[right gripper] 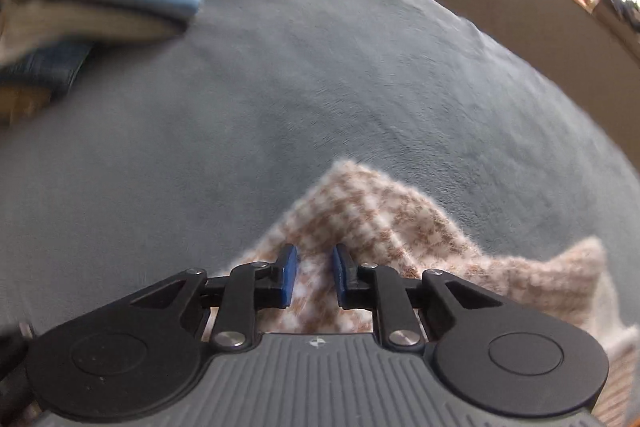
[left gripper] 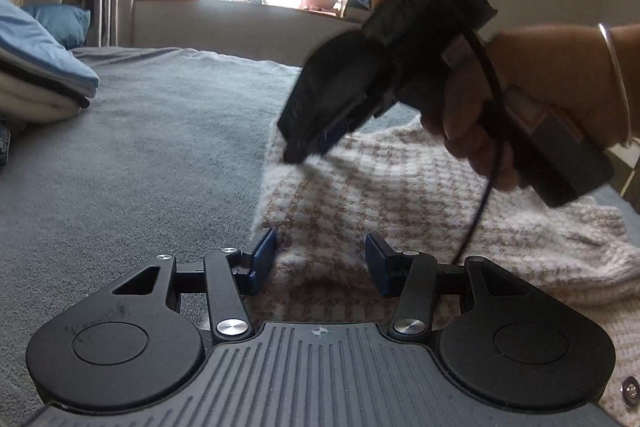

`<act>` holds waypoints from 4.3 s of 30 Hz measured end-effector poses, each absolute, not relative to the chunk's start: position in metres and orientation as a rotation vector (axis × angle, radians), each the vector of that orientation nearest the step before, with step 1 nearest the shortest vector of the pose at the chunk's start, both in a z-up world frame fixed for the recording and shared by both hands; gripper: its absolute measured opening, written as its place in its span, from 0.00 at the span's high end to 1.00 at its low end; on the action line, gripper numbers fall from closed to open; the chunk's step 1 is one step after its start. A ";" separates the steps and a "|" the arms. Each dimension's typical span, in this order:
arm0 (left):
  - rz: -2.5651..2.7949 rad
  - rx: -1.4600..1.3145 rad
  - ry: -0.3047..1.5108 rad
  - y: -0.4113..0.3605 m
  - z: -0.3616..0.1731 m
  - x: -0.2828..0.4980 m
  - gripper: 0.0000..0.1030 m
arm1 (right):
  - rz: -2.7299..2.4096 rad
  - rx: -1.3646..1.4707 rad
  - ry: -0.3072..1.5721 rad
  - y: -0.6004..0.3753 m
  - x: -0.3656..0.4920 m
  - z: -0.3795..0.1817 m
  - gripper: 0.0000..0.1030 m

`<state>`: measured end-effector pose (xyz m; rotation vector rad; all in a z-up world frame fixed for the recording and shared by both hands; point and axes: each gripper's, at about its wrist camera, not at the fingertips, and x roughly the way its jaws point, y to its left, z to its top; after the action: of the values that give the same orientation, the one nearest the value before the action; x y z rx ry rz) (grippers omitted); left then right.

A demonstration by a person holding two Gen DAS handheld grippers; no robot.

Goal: Fold clothes

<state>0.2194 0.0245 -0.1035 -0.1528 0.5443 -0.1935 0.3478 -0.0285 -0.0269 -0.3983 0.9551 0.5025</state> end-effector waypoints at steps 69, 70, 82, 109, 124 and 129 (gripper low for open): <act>-0.034 -0.134 0.703 0.061 -0.082 0.168 0.51 | 0.183 0.034 0.935 -0.239 0.166 0.021 0.84; -0.039 -0.126 0.705 0.059 -0.079 0.169 0.51 | 0.126 0.060 0.935 -0.256 0.158 0.018 0.84; -0.113 -0.009 0.651 0.021 -0.046 0.196 0.50 | -0.124 0.187 0.832 -0.335 0.133 0.006 0.84; -0.139 0.345 0.801 -0.043 -0.017 0.244 0.48 | -0.067 0.163 0.969 -0.359 0.172 -0.052 0.83; -0.269 0.208 0.678 -0.034 -0.085 0.255 0.48 | -0.079 0.150 1.011 -0.358 0.176 -0.041 0.82; -0.265 0.197 0.673 -0.034 -0.085 0.254 0.48 | -0.080 0.143 0.902 -0.357 0.182 -0.003 0.80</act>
<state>0.2538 -0.0345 -0.0851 0.1973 0.6733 -0.2654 0.1819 -0.3568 -0.0033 0.1429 0.9024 -0.0800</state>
